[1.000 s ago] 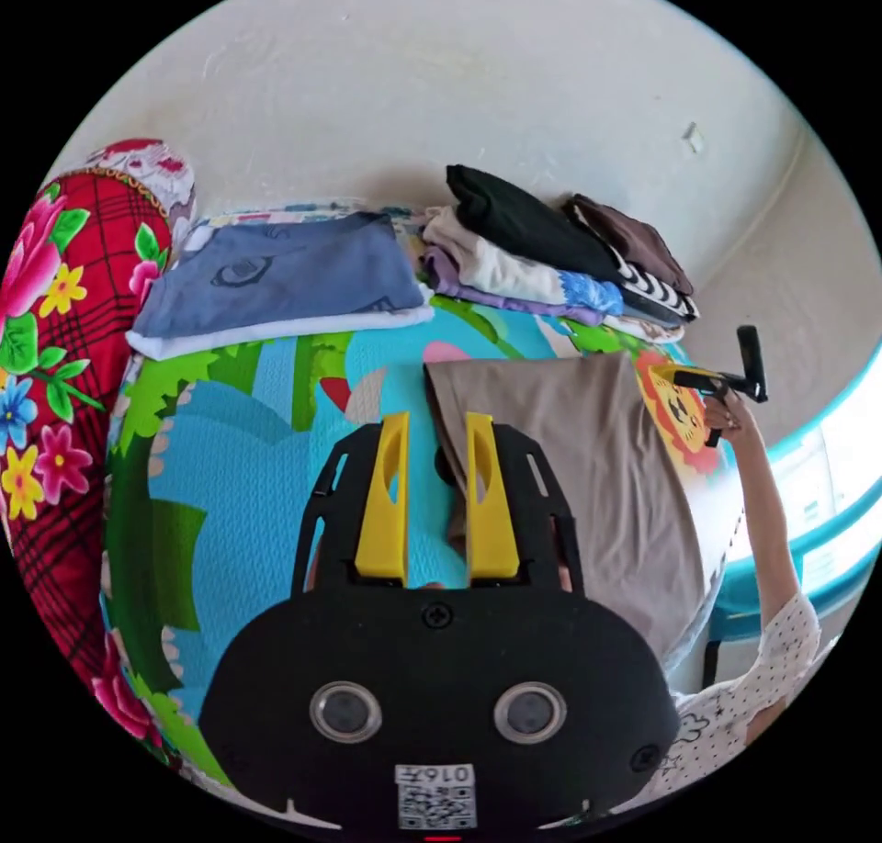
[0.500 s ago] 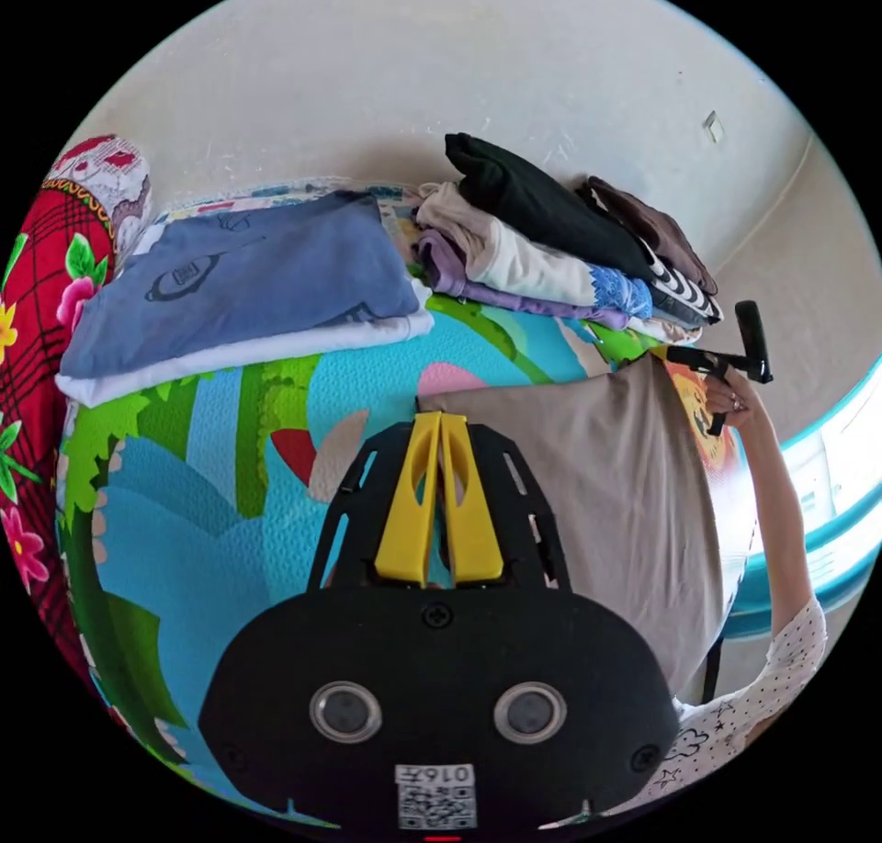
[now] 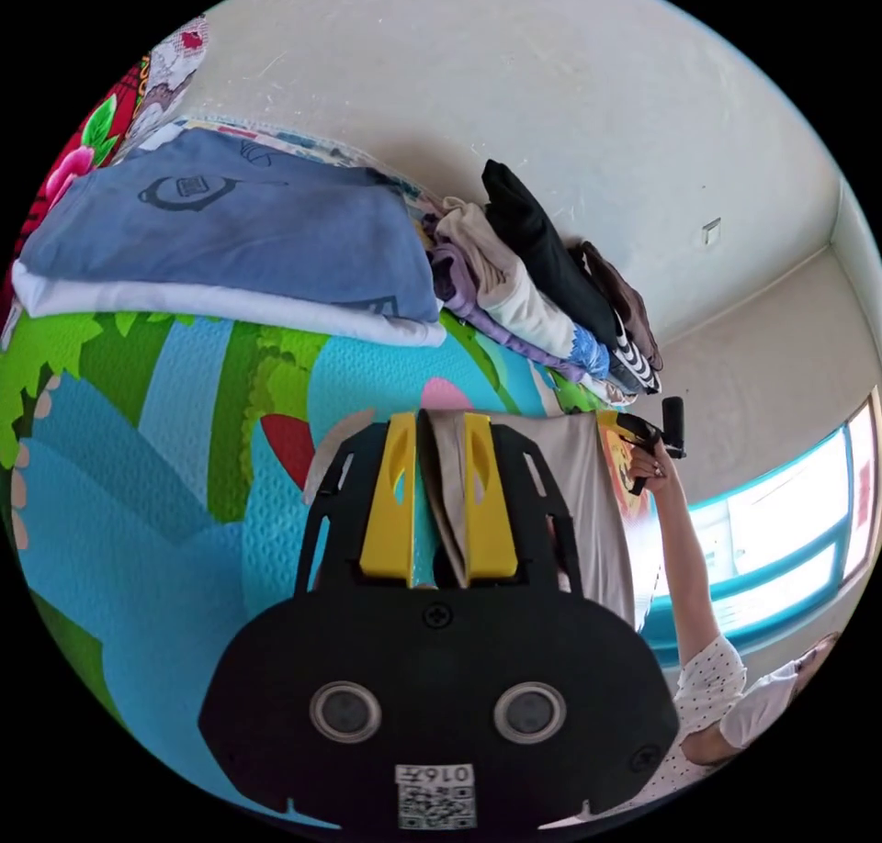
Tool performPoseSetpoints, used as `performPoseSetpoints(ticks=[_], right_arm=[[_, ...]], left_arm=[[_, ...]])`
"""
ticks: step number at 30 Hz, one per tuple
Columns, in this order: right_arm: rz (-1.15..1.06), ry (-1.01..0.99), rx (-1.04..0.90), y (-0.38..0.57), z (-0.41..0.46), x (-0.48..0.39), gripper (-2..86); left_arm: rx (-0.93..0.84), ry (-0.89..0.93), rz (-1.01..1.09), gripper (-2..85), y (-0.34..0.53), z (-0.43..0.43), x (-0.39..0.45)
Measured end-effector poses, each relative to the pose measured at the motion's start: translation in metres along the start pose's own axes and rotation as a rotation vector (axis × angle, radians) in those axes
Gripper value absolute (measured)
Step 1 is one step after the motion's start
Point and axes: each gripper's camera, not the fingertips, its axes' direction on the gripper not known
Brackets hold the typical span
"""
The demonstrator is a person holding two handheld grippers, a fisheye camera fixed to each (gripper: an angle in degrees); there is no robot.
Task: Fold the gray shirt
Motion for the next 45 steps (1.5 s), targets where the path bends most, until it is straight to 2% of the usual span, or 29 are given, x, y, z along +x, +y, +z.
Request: performPoseSetpoints(ticks=[3,6,8,11,25,29,31,33,36,39,41,45], right_arm=[[-0.032,0.037,-0.076,-0.005,0.007,0.002,6.7],[-0.038,0.03,-0.115,-0.007,0.013,0.002,4.8],[-0.062,0.104,-0.105,-0.009,0.012,-0.001,1.2],[-0.066,0.113,-0.093,-0.014,0.007,-0.003,0.1],[-0.078,0.287,-0.054,-0.034,-0.019,-0.026,-0.3],[-0.048,0.236,-0.028,-0.015,-0.037,-0.031,0.1],[-0.028,0.287,0.009,0.001,-0.056,-0.037,0.4],[-0.071,0.349,0.033,0.024,-0.079,-0.052,0.3],[-0.255,0.465,0.026,0.087,-0.112,-0.1,-0.2],[-0.471,0.573,-0.024,0.185,-0.134,-0.161,-0.2],[-0.596,0.63,0.004,0.279,-0.149,-0.206,0.0],[-0.694,0.541,0.047,0.41,-0.167,-0.254,1.7]], left_arm=[[-0.034,-0.052,-0.023,0.2,-0.009,0.006,0.002],[-0.014,-0.123,0.02,-0.7,-0.015,0.0,0.013],[-0.028,-0.155,0.051,-0.8,-0.018,0.001,0.018],[-0.037,-0.199,0.086,-0.9,-0.023,0.005,0.027],[-0.018,-0.378,0.164,-1.0,-0.035,0.035,0.071],[0.016,-0.344,0.136,-1.0,-0.014,0.019,0.074],[0.064,-0.381,0.125,-1.0,0.002,0.0,0.078],[0.102,-0.416,0.168,-1.0,0.031,-0.03,0.087],[0.077,-0.456,0.308,-1.0,0.092,-0.061,0.112],[-0.056,-0.367,0.469,-1.0,0.188,-0.08,0.146],[-0.093,-0.329,0.494,-1.0,0.255,-0.092,0.163],[-0.034,-0.149,0.607,-1.0,0.409,-0.127,0.198]])
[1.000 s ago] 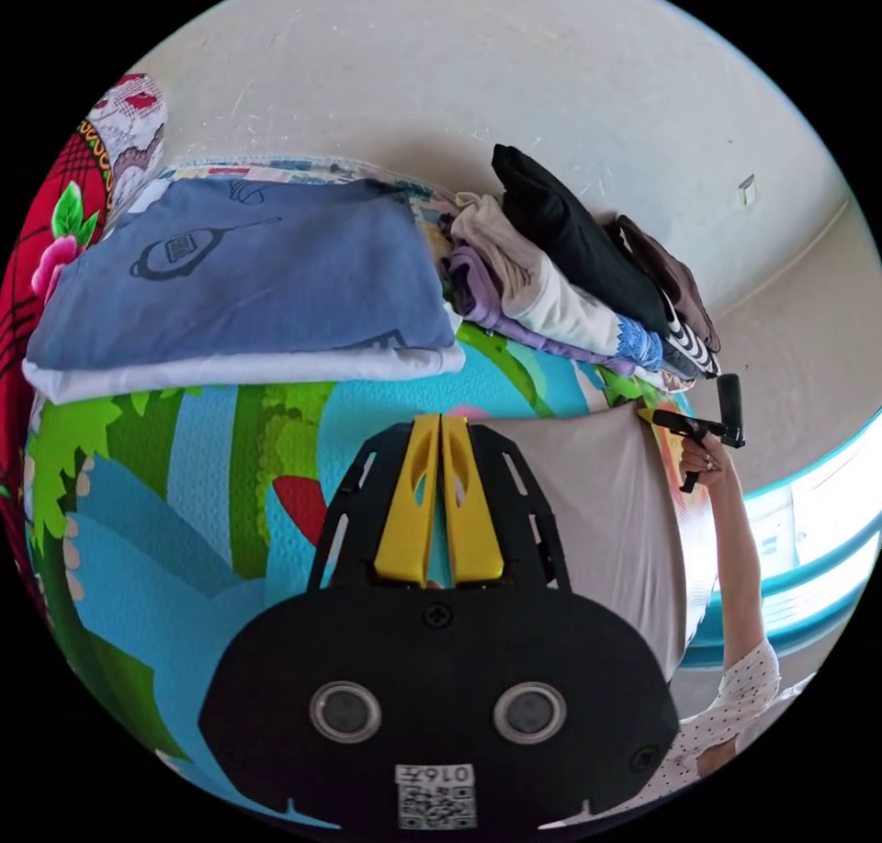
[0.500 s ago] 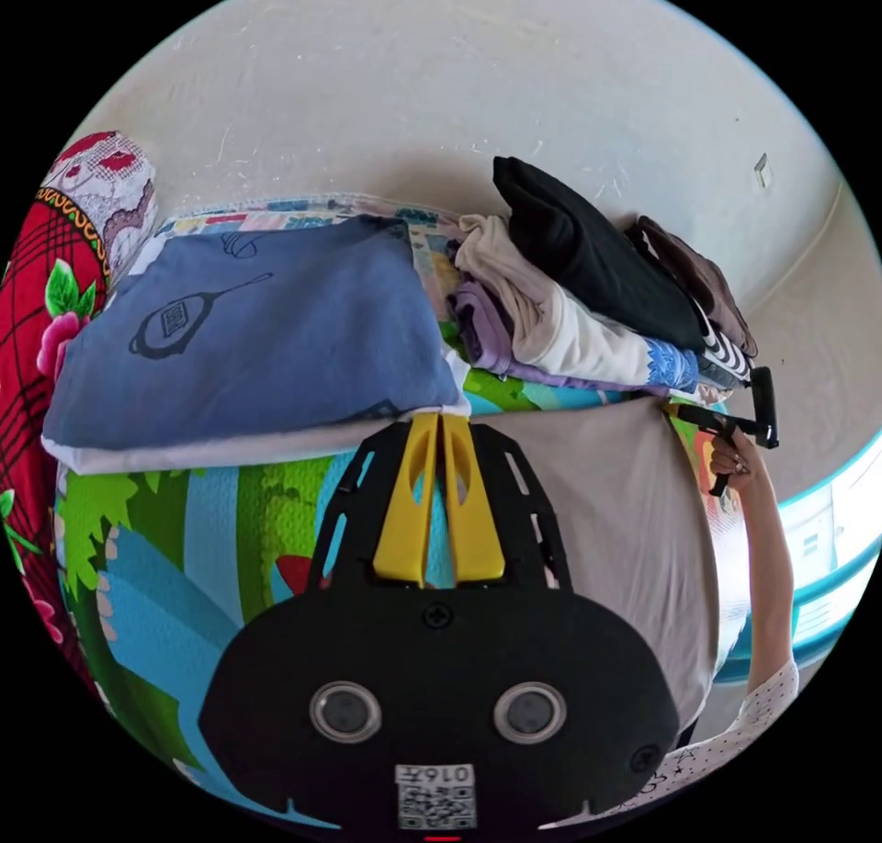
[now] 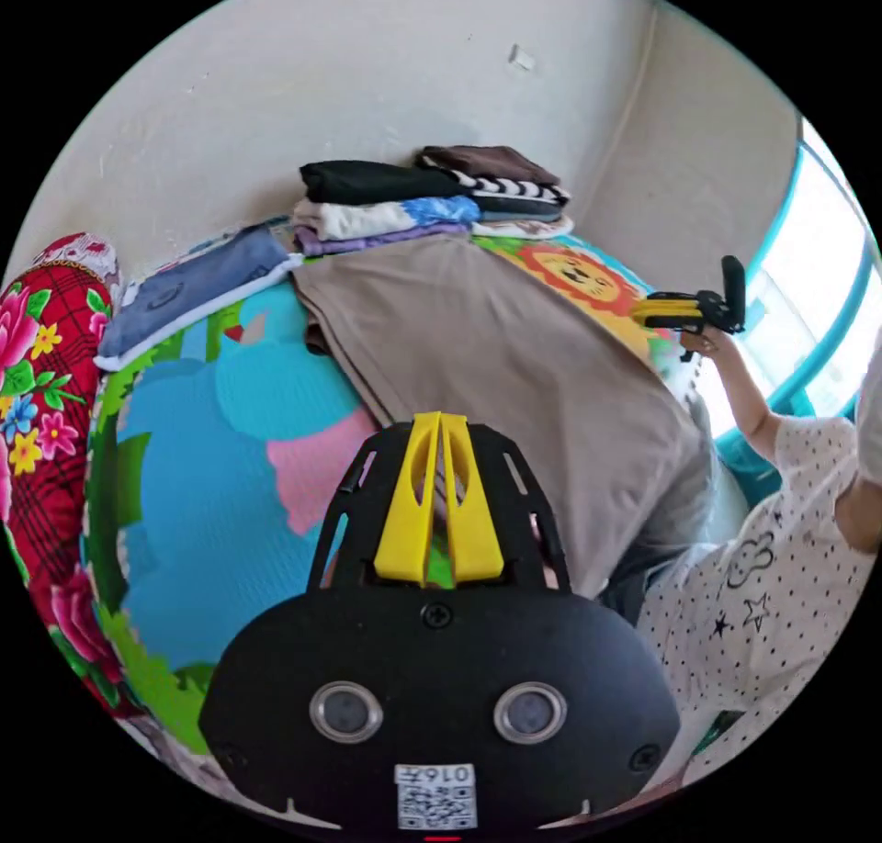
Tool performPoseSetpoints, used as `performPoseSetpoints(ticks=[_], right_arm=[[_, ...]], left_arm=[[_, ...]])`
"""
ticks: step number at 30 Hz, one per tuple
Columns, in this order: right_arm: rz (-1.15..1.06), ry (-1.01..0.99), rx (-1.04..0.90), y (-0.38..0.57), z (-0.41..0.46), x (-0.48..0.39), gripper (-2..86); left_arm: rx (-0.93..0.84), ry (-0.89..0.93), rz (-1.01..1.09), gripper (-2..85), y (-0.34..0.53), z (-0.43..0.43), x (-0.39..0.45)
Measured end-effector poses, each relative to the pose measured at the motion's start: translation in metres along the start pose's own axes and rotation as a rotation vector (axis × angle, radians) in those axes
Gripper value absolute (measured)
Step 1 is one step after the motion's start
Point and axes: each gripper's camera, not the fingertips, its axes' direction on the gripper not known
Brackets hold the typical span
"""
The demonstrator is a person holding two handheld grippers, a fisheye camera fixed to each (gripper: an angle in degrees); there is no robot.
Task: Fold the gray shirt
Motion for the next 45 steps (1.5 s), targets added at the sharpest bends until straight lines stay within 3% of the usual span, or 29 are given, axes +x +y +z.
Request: performPoseSetpoints(ticks=[5,8,16,20,22,25,31,38,41,45], right_arm=[[-0.076,-0.141,0.019,0.059,-0.047,-0.092,5.7],[-0.081,-0.138,0.016,0.081,-0.067,-0.122,7.3],[0.025,-0.077,0.043,0.148,-0.141,-0.157,10.4],[0.123,-0.043,0.144,0.177,-0.201,-0.184,11.4],[0.163,-0.121,0.208,0.194,-0.228,-0.196,11.8],[0.123,-0.21,0.15,0.209,-0.253,-0.22,12.2],[-0.303,0.292,0.231,0.242,-0.288,-0.342,12.7],[-0.735,0.621,0.107,0.257,-0.292,-0.446,12.5],[-0.807,0.796,0.126,0.265,-0.295,-0.464,12.2],[-0.782,0.771,0.118,0.259,-0.324,-0.466,11.6]], left_arm=[[0.026,0.022,-0.045,-1.0,0.078,-0.008,0.066],[-0.006,-0.081,-0.086,-1.0,0.113,-0.006,0.086],[0.058,-0.125,-0.15,-1.0,0.176,-0.035,0.118],[0.205,-0.083,-0.202,-1.0,0.216,-0.07,0.148],[0.274,-0.057,-0.18,-1.0,0.236,-0.084,0.168],[0.325,-0.102,-0.145,-1.0,0.263,-0.095,0.205],[0.286,-0.113,-0.016,-1.0,0.283,-0.087,0.263],[0.406,0.191,-0.087,-1.0,0.318,-0.073,0.287],[0.42,0.168,-0.112,-1.0,0.332,-0.064,0.306],[0.364,0.029,-0.006,-0.9,0.341,-0.043,0.361]])
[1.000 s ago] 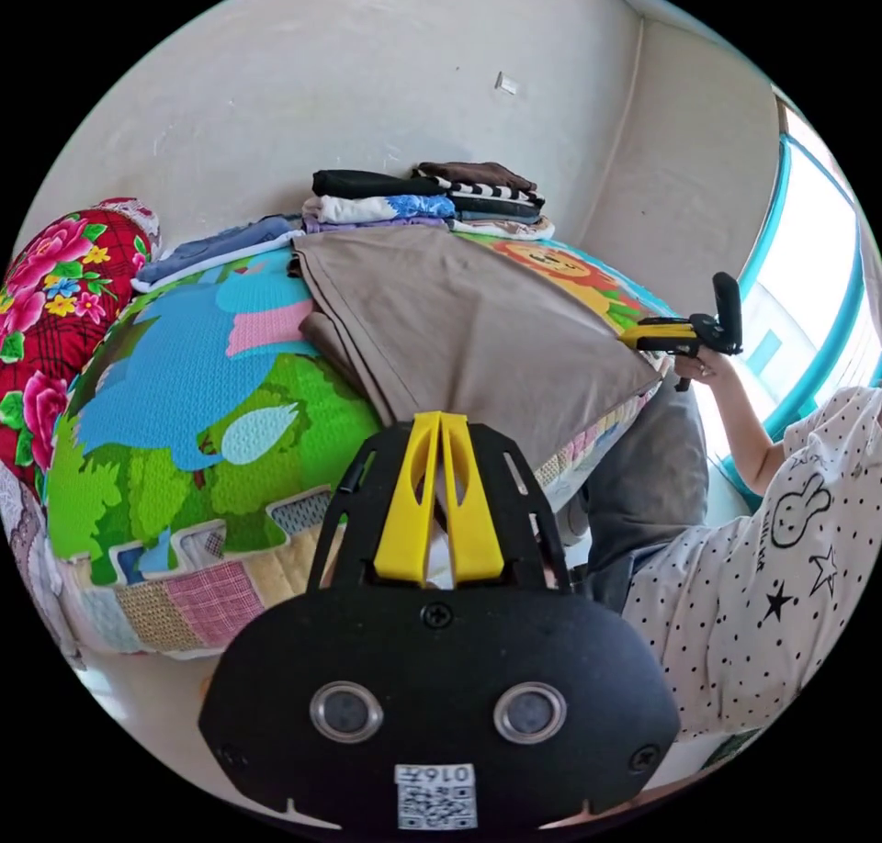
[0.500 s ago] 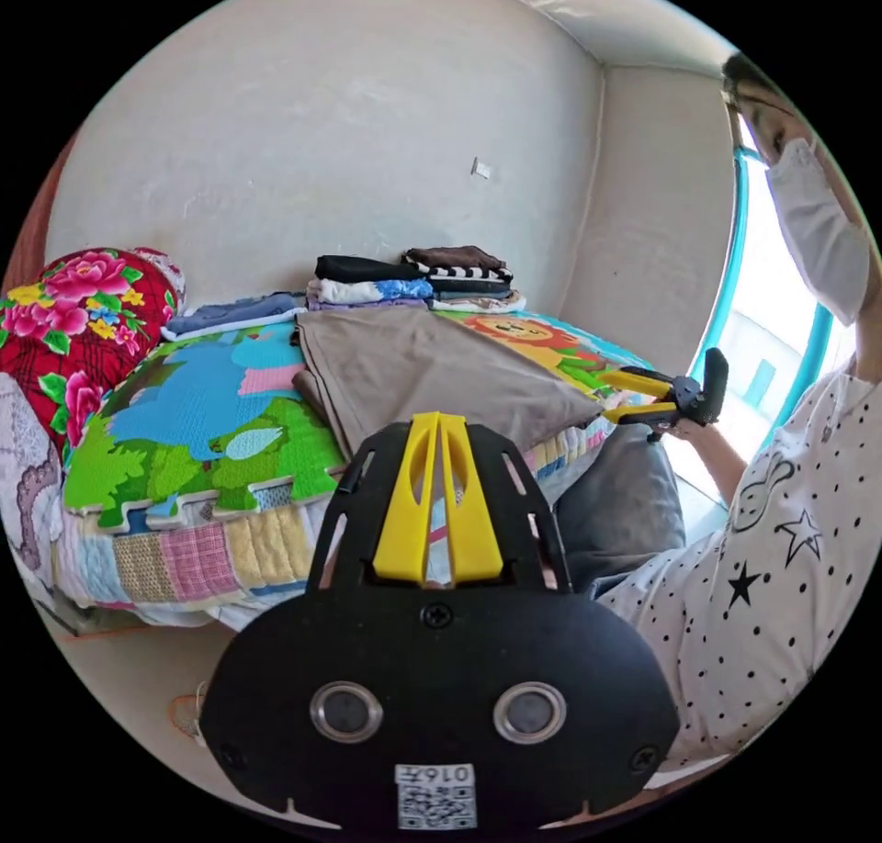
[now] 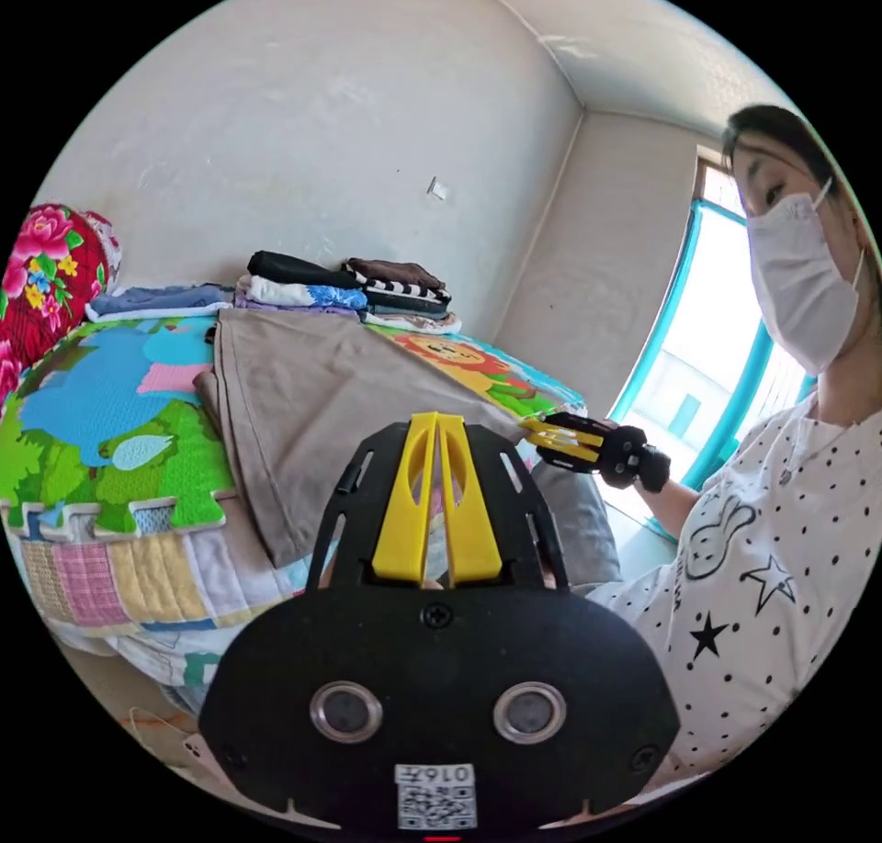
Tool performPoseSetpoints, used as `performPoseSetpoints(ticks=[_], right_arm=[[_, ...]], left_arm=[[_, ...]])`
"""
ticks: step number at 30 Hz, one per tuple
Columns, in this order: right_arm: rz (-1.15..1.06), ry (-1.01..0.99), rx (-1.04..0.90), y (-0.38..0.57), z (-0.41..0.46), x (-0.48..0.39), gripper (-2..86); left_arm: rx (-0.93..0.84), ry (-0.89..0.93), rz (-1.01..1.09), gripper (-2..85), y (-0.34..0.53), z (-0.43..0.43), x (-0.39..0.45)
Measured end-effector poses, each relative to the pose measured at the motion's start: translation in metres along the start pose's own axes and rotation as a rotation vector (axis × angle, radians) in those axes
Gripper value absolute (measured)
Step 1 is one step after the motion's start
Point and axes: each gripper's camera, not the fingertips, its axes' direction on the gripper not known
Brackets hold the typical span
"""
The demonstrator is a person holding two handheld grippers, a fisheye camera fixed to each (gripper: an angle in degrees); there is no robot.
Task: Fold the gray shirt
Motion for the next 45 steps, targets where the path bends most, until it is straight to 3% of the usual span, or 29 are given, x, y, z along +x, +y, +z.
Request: performPoseSetpoints(ticks=[7,12,15,22,29,32,37,45], right_arm=[[0.235,-0.27,-0.018,0.01,-0.011,0.096,9.7],[0.395,-0.491,-0.046,0.015,0.006,0.168,7.8],[0.426,-0.548,-0.035,0.021,0.015,0.197,6.3],[0.407,-0.539,-0.034,0.042,0.031,0.236,1.1],[0.465,-0.618,-0.012,0.072,0.06,0.272,0.3],[0.456,-0.631,-0.027,0.078,0.075,0.281,0.2],[0.353,-0.642,-0.033,0.077,0.096,0.285,0.1],[0.189,-0.687,-0.098,0.066,0.136,0.294,0.0]], left_arm=[[-0.084,-0.402,0.361,0.9,0.023,0.075,0.13],[-0.088,-0.595,0.555,14.9,0.038,0.138,0.22],[-0.123,-0.688,0.638,15.9,0.05,0.176,0.246],[-0.232,-0.943,0.608,10.5,0.063,0.213,0.222],[-0.306,-1.162,0.877,6.7,0.101,0.22,0.182],[-0.344,-1.112,0.985,1.3,0.11,0.224,0.172],[-0.478,-0.956,1.139,-0.4,0.103,0.228,0.167],[-0.636,-0.478,1.038,-0.9,0.032,0.212,0.148]])
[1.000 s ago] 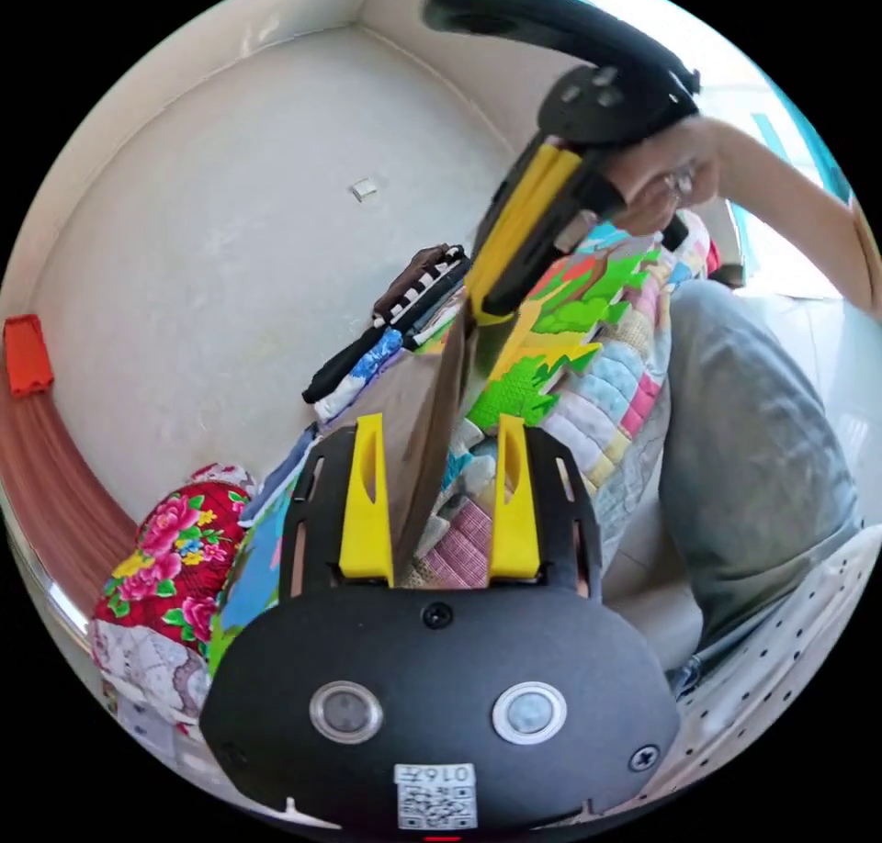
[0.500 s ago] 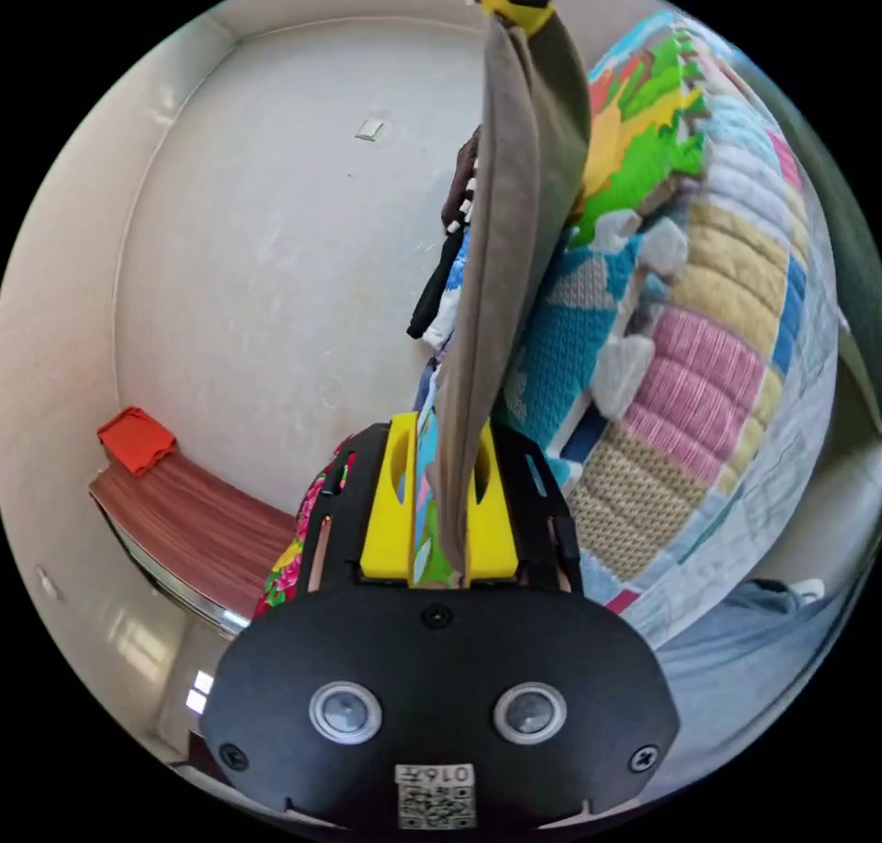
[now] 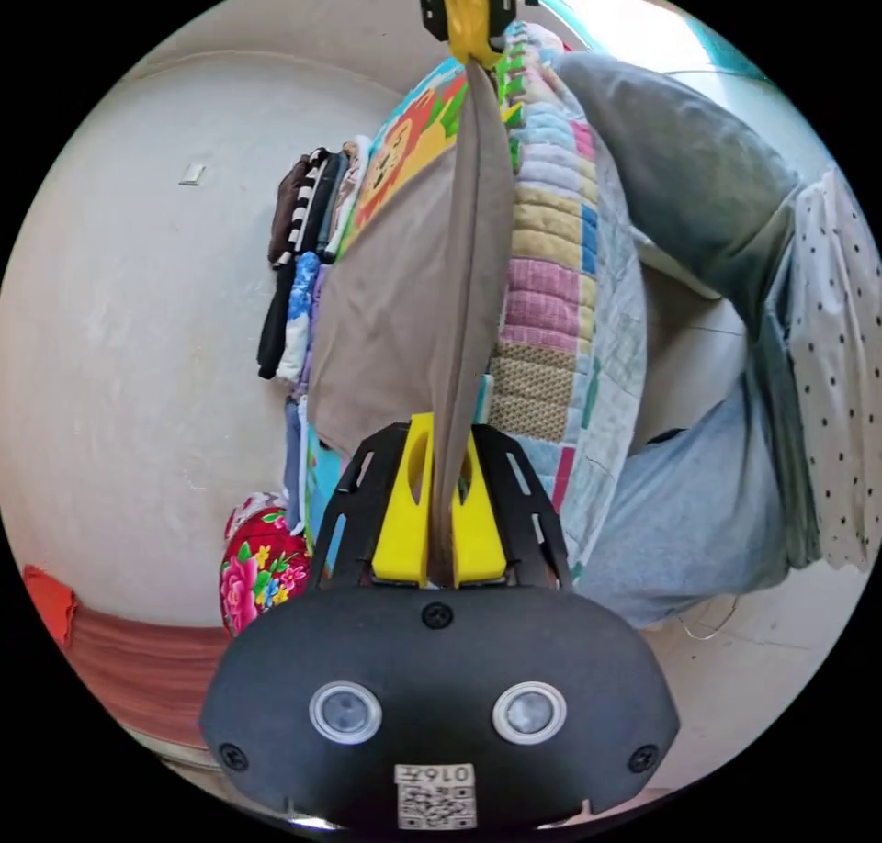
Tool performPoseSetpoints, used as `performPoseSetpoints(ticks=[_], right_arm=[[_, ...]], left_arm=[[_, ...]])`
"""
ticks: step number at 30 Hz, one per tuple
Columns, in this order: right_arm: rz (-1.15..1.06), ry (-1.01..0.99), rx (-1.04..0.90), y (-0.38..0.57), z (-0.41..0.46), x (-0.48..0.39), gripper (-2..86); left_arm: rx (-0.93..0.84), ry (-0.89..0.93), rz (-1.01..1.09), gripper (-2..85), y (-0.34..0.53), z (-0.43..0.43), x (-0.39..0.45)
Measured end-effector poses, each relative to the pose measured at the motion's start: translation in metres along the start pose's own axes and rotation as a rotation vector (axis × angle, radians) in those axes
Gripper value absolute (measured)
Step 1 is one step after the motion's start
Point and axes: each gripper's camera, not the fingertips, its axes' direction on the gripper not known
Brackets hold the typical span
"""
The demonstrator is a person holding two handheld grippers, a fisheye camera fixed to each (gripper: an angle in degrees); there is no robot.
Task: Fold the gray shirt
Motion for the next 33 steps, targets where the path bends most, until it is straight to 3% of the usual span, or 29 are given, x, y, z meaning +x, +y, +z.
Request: performPoseSetpoints(ticks=[7,14,18,22,27,31,33], right_arm=[[-0.105,-0.12,-0.09,-0.022,0.001,0.034,0.1],[-0.226,-0.427,-0.082,-0.046,-0.018,0.098,1.7],[-0.195,-0.476,-0.046,-0.073,-0.021,0.156,1.3],[-0.204,-0.424,-0.043,-0.128,-0.007,0.226,0.2],[-0.282,-0.399,-0.104,-0.225,0.04,0.311,-0.1],[-0.296,-0.478,-0.301,-0.321,0.152,0.377,0.0],[-0.213,-0.497,-0.412,-0.356,0.221,0.4,0.0]], left_arm=[[0.052,0.198,0.073,-0.9,-0.008,-0.017,-0.037],[0.149,0.638,0.11,-0.8,-0.016,-0.037,-0.1],[0.223,0.768,-0.024,-0.7,-0.004,-0.032,-0.186],[0.274,0.769,-0.211,-0.7,0.025,-0.009,-0.285],[0.215,0.852,-0.385,-0.7,0.062,0.076,-0.436],[0.053,0.923,-0.49,-0.6,0.072,0.179,-0.512],[-0.048,1.075,-0.589,-0.5,0.083,0.258,-0.541]])
